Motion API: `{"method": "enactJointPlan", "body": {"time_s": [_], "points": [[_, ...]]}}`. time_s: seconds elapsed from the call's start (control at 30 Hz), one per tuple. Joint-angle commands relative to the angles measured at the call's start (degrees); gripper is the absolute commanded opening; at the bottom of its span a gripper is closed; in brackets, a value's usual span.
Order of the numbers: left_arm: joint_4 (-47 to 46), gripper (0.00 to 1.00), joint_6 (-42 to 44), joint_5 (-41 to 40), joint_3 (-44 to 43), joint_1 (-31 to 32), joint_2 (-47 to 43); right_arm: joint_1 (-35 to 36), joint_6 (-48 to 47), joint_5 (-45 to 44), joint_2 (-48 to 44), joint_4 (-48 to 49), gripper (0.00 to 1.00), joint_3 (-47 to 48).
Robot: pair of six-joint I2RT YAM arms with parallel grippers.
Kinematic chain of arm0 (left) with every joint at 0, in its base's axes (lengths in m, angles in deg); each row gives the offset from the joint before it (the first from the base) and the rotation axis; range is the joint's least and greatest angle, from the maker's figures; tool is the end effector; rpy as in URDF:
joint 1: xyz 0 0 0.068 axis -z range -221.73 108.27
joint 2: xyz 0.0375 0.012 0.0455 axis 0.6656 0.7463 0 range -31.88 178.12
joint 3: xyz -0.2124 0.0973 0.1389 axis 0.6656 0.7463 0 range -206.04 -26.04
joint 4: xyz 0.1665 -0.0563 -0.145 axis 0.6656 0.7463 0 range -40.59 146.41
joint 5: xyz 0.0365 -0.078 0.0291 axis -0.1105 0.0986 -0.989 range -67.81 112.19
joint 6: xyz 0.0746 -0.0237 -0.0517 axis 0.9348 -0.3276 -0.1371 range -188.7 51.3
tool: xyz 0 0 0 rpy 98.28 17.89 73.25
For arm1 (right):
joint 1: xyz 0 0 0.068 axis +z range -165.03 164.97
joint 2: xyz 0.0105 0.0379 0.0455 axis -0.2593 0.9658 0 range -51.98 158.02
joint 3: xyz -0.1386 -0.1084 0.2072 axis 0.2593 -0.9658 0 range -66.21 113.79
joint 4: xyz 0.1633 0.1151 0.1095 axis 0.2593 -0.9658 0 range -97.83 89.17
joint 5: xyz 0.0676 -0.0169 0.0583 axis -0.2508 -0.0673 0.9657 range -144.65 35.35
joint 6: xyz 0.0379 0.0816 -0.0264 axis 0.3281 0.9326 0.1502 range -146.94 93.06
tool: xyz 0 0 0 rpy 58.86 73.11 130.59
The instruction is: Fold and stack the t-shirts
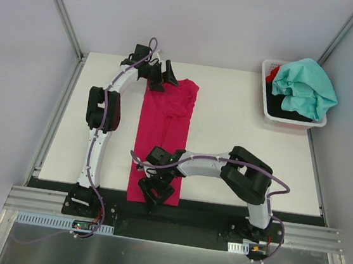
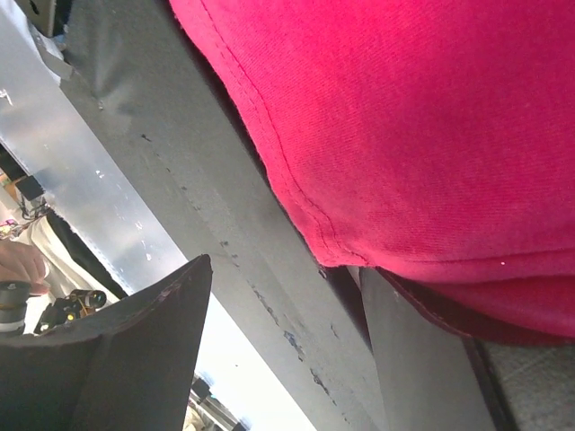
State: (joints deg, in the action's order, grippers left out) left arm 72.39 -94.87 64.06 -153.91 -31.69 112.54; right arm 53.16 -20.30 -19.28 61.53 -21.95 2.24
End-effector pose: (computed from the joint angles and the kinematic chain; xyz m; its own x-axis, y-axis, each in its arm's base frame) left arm 0.5383 -0.1526 0.1773 -0.8434 -0.1843 -0.5047 0.2948 0.6266 -0.7214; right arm 0.0929 0.3641 0.1186 -0.4352 -0.8338 -0.3398 -0.7989 0.1836 0.5728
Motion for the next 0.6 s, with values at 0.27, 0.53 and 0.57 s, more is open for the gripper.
{"method": "enactJointPlan", "body": {"time_s": [0.27,0.53,0.57], "points": [[6.19,0.99,2.62,-5.29,-6.42,-0.46,-1.86,-1.91,-3.90,-14.37,-6.98,-15.78,0.73,11.15],[8.13,0.99,2.79,-14.95,-2.21,-1.52,-6.69,-7.09,-8.21,-24.82,-11.64,-29.24,0.74,27.62],[8.57,0.99,3.06,-17.32,-1.51,-1.52,-7.30,-10.06,-8.22,-25.87,-13.39,-28.54,0.74,27.01]]}}
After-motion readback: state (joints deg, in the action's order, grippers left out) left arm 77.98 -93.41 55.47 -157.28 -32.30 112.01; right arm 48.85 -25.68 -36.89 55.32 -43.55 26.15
